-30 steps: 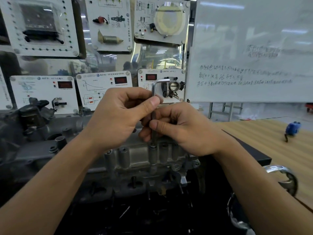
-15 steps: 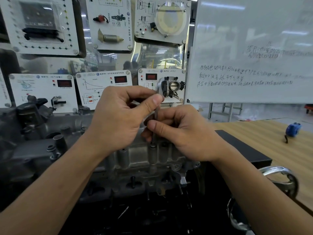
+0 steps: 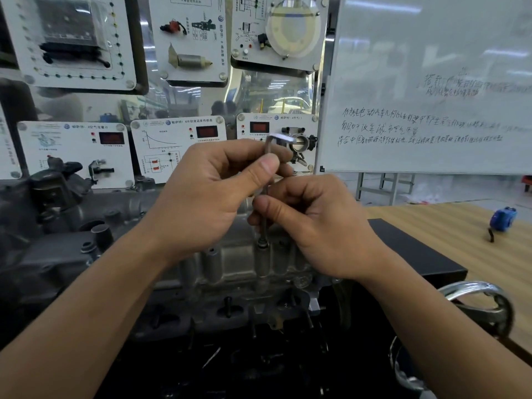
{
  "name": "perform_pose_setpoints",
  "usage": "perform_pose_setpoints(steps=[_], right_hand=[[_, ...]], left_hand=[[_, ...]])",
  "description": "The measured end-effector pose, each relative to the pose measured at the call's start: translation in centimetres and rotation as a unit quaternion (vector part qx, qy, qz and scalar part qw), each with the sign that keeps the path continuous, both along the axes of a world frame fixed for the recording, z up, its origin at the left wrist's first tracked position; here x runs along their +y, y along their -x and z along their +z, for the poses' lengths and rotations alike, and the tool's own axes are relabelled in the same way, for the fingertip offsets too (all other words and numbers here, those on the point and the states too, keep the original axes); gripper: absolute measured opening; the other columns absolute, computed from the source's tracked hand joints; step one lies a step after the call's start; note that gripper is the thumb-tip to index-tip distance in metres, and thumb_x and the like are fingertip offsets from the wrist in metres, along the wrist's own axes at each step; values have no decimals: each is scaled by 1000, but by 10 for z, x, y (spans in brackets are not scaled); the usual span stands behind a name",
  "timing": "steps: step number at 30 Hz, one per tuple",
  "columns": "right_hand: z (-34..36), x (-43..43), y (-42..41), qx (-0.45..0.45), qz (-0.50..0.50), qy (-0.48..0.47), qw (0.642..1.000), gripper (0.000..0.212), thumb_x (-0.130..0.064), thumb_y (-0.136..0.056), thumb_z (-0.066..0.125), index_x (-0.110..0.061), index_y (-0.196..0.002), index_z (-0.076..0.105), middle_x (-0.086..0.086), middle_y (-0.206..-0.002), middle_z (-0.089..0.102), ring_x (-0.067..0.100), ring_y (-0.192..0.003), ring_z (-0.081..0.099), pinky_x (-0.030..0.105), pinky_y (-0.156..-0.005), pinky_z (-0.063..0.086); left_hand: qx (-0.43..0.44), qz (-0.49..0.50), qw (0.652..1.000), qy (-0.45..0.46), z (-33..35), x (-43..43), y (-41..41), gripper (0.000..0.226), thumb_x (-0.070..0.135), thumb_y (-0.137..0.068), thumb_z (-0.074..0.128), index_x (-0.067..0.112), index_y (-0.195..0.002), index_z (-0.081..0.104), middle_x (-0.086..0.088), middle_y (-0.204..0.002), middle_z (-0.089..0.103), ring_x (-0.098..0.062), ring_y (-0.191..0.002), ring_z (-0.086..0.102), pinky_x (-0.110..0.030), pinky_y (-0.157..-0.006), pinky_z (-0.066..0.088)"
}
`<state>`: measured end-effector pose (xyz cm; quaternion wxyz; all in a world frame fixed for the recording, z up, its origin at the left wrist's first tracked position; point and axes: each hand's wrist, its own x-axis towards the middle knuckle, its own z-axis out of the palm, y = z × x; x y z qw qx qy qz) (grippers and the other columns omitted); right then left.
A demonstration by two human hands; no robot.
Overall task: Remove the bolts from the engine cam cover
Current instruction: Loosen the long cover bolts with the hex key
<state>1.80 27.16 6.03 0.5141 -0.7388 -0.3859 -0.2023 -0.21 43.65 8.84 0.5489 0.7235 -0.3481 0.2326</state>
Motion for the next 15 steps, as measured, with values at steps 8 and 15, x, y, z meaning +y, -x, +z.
perform_pose_setpoints(steps=[8, 15], right_hand=[[2, -2, -1, 2, 8, 43, 999, 22, -17, -98, 59, -6, -90, 77, -4, -78, 76, 12, -77, 73, 35, -74, 59], [-4, 2, -6, -29, -2, -55, 998, 20, -23, -81, 81, -5, -73, 76, 20, -60, 66, 24, -52, 60, 31, -74, 59]], left_hand=[[-9, 2, 1000, 19, -1, -3, 4, 14, 15, -90, 58, 18, -96, 71, 6, -85, 77, -24, -78, 73, -44, -65, 59], [-49, 55, 996, 40, 2, -3, 4, 10, 22, -77, 74, 19, -87, 74, 8, -76, 77, -9, -74, 75, -19, -69, 58]])
